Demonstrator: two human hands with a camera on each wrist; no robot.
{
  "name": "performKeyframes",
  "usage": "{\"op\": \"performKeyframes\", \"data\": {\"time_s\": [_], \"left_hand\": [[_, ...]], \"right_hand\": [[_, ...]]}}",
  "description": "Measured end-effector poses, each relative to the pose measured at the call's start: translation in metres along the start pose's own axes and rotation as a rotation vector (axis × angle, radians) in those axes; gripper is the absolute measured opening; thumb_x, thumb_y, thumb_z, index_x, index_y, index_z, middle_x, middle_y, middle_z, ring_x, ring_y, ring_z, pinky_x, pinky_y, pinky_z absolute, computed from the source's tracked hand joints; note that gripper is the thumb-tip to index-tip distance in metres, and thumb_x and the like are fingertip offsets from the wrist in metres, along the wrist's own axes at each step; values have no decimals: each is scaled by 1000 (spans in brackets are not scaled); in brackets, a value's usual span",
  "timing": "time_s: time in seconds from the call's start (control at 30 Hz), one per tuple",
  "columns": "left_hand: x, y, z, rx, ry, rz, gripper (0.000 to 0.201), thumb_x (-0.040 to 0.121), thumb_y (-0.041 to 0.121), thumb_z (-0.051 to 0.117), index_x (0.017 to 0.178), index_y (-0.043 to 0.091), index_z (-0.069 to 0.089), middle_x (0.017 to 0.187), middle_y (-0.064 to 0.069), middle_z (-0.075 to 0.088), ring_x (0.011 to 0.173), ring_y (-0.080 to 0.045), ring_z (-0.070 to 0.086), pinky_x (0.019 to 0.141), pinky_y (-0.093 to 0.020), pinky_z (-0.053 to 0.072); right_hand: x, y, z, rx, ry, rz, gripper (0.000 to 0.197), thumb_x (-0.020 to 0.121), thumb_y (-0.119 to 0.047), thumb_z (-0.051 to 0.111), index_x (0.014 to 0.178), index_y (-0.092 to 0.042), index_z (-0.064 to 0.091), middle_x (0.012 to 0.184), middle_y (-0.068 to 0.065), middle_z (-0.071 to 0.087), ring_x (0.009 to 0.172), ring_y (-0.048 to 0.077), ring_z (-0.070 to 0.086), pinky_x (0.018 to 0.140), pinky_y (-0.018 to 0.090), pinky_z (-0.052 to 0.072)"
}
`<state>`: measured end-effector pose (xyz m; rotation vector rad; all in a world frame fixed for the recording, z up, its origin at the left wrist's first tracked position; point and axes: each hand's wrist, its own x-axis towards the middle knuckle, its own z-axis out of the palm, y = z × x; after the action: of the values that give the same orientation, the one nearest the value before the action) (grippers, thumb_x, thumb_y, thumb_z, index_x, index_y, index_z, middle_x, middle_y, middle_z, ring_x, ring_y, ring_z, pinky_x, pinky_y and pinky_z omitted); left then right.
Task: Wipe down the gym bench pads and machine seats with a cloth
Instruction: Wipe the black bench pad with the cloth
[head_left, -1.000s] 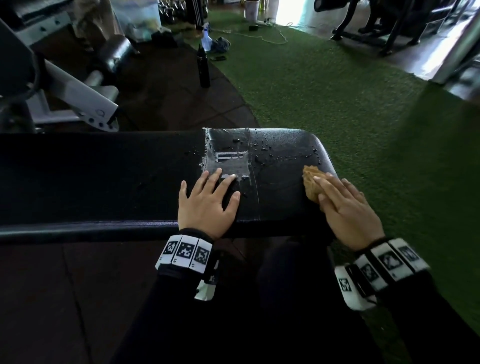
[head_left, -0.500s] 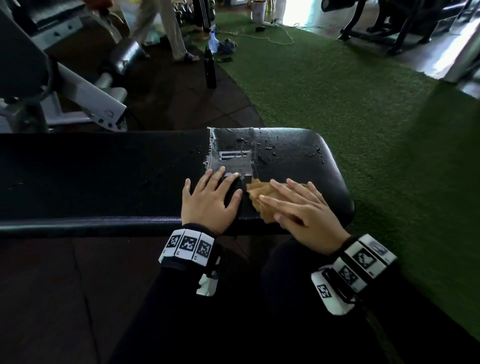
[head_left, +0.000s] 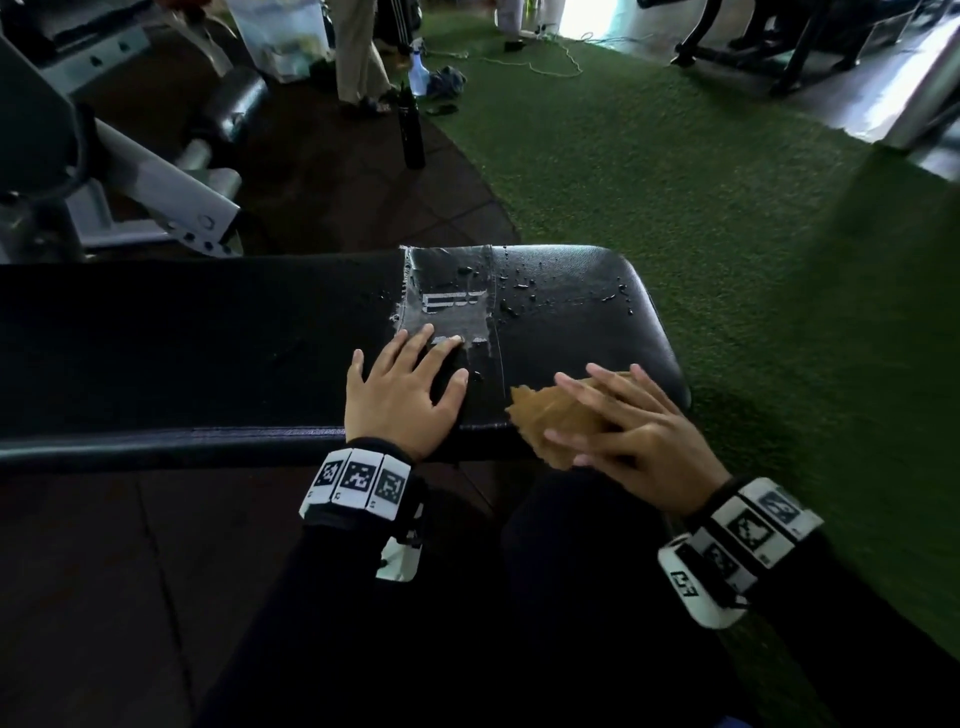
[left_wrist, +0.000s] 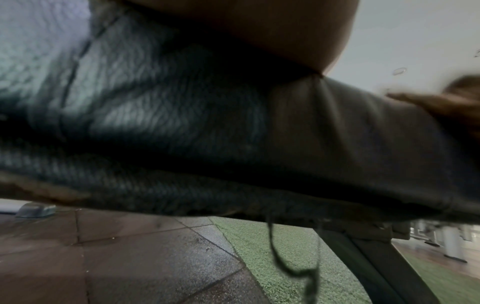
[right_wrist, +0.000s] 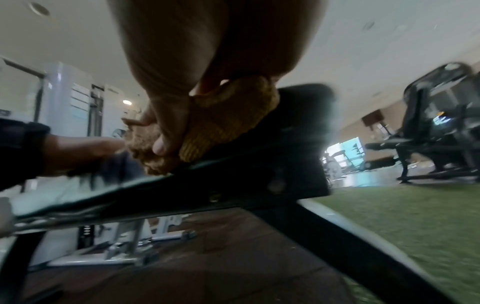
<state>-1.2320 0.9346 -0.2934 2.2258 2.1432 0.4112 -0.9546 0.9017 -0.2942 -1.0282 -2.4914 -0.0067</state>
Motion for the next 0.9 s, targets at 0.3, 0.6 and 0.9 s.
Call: {"op": "performKeyframes", "data": {"time_s": [0.3,0.6,0.9], "left_hand": [[0,3,0,-1,22,-11,57,85,65,11,138,52,25,154,19,24,144,-7,13,116,-49,5],[0,2,-2,-5,28,-2,56,85,65,12,137,51,27,153,18,26,144,-7,14,116,-49,7],[0,4,-2,3,27,-9,55,85,64,14,137,51,27,153,19,25,144,-6,13,116,-49,7]], "right_hand": [[-14,9,-3,-3,103,47,30,89,-38,52,118,-41,61,144,2,42,137,30,34,106,61,27],[-20,18,-7,74,133,122,37,86,-33,61,123,-31,58,145,3,40,138,26,32,115,44,18],[-22,42,-8,623,321,767,40,94,-23,52,133,-31,47,142,-11,44,134,1,35,113,22,24]]}}
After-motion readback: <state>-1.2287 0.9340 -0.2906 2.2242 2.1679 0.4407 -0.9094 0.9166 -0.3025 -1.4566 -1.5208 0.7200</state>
